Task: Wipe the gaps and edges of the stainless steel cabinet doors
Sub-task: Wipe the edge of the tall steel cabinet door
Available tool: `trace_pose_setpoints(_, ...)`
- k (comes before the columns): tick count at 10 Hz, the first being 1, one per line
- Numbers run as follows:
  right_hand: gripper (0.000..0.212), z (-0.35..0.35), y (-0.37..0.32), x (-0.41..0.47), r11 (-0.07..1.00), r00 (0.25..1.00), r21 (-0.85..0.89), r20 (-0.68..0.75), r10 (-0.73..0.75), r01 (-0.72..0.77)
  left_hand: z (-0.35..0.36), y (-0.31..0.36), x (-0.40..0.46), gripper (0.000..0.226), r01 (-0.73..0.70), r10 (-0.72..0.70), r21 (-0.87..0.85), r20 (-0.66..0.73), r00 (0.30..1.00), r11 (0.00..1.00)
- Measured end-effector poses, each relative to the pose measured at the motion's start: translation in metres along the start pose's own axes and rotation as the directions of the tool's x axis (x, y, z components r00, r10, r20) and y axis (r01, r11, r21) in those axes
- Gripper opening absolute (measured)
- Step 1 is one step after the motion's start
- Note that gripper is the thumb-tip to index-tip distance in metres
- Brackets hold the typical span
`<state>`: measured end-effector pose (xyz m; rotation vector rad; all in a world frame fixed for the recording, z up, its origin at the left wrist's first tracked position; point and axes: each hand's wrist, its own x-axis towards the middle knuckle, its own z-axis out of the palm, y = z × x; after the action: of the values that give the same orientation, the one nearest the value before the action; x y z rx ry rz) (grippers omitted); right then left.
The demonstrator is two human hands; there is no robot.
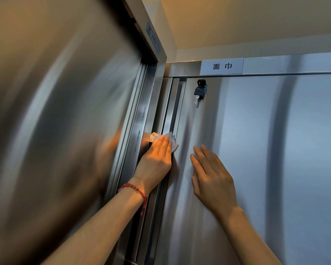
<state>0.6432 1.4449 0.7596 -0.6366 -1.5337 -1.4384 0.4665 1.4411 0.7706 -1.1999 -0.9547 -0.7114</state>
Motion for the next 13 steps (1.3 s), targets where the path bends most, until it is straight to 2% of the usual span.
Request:
trace_pose_setpoints(1,0.042,0.000,0.000,0.000,1.000,1.000,0.003,0.006,0.002,-0.002,0.000,-0.003,0.006,0.035,-0.023,0.024,0.016,-0.029,0.999,1.000)
trace_pose_setpoints(2,0.043,0.000,-0.001,0.000,1.000,1.000,0.004,0.010,0.003,-0.003,0.000,-0.003,0.006,0.036,-0.023,0.024,0.031,-0.050,0.998,0.999)
trace_pose_setpoints(3,0.042,0.000,-0.001,0.000,1.000,1.000,0.002,0.005,0.000,0.000,-0.003,-0.002,0.002,0.047,-0.008,0.009,0.037,-0.015,1.000,0.999)
trace_pose_setpoints(5,0.043,0.001,0.000,0.000,1.000,1.000,0.008,-0.001,0.007,-0.007,-0.004,-0.005,0.008,0.047,-0.042,0.043,0.064,-0.014,0.999,0.997)
trace_pose_setpoints(7,0.043,0.001,0.000,0.000,1.000,1.000,0.019,-0.004,0.003,-0.003,0.001,-0.003,0.006,0.036,-0.039,0.043,0.071,-0.054,0.998,0.997)
trace_pose_setpoints(9,0.035,0.003,0.000,-0.001,1.000,1.000,0.011,-0.015,0.000,0.001,0.002,-0.006,0.014,0.036,-0.026,0.029,0.081,-0.042,0.999,0.996)
trace_pose_setpoints(11,0.041,0.001,0.000,0.000,1.000,1.000,0.020,-0.002,0.007,-0.007,-0.004,-0.005,0.012,0.051,0.016,-0.015,0.048,-0.017,1.000,0.999)
trace_pose_setpoints(13,0.036,0.002,0.001,-0.002,1.000,1.000,0.019,0.001,0.001,-0.001,-0.006,-0.006,0.018,0.050,0.036,-0.036,0.001,-0.034,0.999,0.999)
